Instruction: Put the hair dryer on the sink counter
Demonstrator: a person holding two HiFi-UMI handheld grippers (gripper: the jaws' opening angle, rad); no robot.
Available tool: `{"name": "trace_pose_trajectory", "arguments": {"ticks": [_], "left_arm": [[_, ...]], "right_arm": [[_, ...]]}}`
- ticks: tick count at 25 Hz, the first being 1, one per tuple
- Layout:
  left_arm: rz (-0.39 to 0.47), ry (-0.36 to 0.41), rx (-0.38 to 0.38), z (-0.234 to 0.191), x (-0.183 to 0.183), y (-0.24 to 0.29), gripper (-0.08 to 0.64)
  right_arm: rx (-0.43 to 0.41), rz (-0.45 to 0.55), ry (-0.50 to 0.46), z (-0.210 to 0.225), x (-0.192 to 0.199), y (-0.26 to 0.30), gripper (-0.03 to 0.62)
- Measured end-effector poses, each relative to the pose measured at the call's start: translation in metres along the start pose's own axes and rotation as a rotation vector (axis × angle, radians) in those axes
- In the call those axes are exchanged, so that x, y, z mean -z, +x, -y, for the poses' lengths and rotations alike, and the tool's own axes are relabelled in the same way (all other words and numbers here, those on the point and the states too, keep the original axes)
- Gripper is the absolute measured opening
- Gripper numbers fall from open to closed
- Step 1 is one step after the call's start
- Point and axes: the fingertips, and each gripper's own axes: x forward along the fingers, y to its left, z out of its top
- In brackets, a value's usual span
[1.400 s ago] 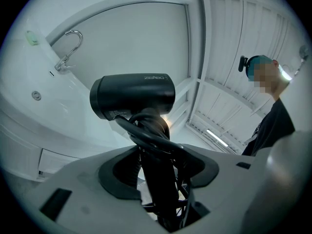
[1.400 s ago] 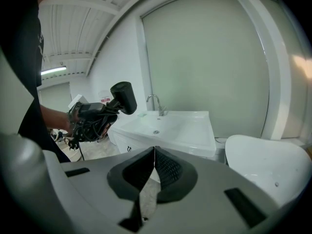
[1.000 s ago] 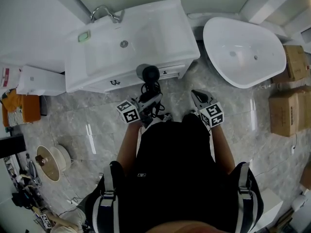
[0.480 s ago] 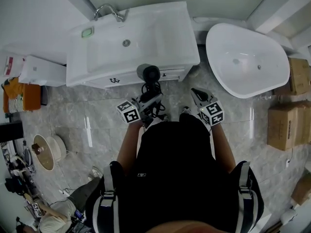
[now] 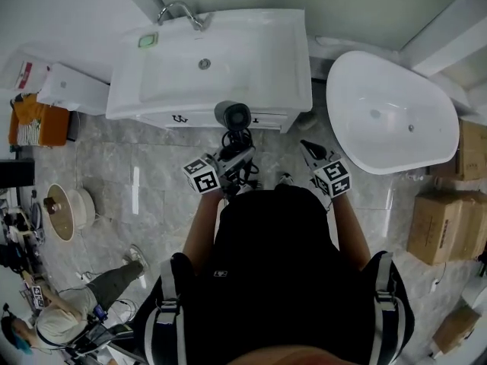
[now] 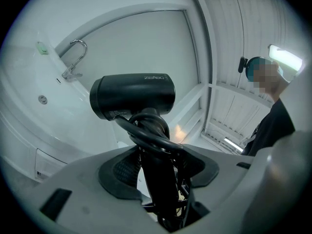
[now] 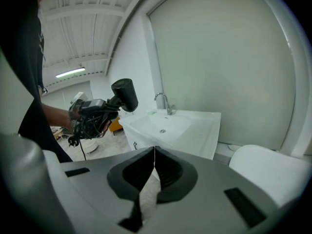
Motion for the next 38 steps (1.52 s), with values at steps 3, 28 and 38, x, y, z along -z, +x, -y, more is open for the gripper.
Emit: {"name": "trace_pose_trajectory", "arguments": {"ticks": [3,28,38], "left_arm": [[0.019,0.005,-0.031,0.002,0.003,0.003,0.221],[0.131,0.014,-0.144,0.009,0.01,0.035,0.221],[0.102,0.013,-0.113,-0.008,-0.011,0.046,0.221]], "right_arm": [[-0.039,-0.006,-0.014,0.008,-0.002,0.001,0.06],[-0.164,-0.022,-0.064,0.047,0.003,0.0,0.06],[-0.135,-0.017,-0.049,0.059,-0.011,0.018,0.059]]}}
